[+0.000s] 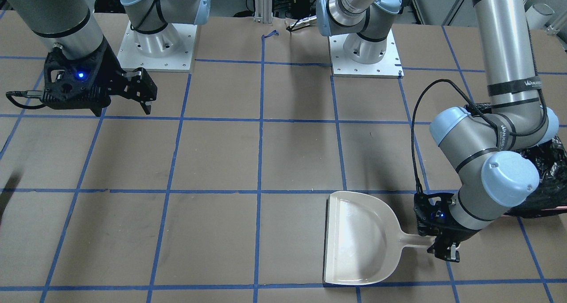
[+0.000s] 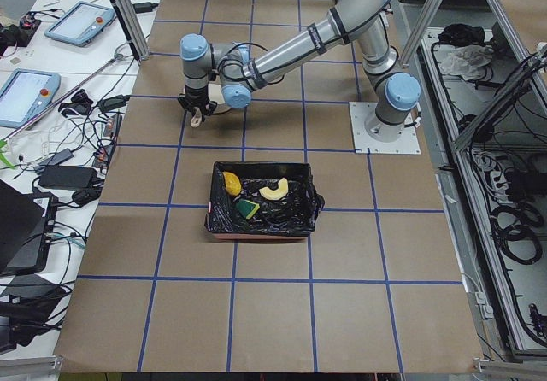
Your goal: Sweep and dump trash into bin
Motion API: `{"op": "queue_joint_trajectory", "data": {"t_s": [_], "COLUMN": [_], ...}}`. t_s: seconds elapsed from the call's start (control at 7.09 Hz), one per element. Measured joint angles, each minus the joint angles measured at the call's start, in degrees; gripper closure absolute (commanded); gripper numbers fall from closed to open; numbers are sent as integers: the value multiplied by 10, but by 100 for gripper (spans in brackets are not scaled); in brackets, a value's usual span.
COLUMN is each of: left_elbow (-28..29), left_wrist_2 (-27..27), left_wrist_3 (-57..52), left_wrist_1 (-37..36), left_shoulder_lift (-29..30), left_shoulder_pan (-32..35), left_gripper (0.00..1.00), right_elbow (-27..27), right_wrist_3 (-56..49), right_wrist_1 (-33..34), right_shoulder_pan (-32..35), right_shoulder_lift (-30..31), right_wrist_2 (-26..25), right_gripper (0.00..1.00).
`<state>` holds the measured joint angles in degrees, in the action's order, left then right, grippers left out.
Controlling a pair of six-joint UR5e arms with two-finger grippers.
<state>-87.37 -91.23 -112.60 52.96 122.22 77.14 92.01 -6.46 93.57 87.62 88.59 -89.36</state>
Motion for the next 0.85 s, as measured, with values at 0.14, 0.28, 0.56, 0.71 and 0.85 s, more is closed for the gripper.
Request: {"op": "queue_joint_trajectory", "data": {"t_s": [0.14, 0.28, 0.56, 0.71, 0.85], "left_elbow": [0, 1, 2, 2, 4], "left_wrist_2": [0, 0, 0, -1, -5], "left_wrist_3": [1, 1, 2, 2, 1], "left_wrist_1": [-1, -2, -2, -2, 1], "left_shoulder_lift": [3, 5, 6, 1, -12], "left_shoulder_pan": [0, 0, -1, 1, 5], "left_gripper": [51, 26, 0, 0, 0], "right_elbow": [0, 0, 0, 0, 0], "right_wrist_3": [-1, 0, 1, 2, 2], "right_wrist_1": [0, 0, 0, 0, 0], "right_shoulder_pan": [0, 0, 0, 0, 0], "right_shoulder_lift": [0, 0, 0, 0, 0], "right_wrist_2": [0, 0, 0, 0, -1], "right_gripper": [0, 0, 0, 0, 0]}}
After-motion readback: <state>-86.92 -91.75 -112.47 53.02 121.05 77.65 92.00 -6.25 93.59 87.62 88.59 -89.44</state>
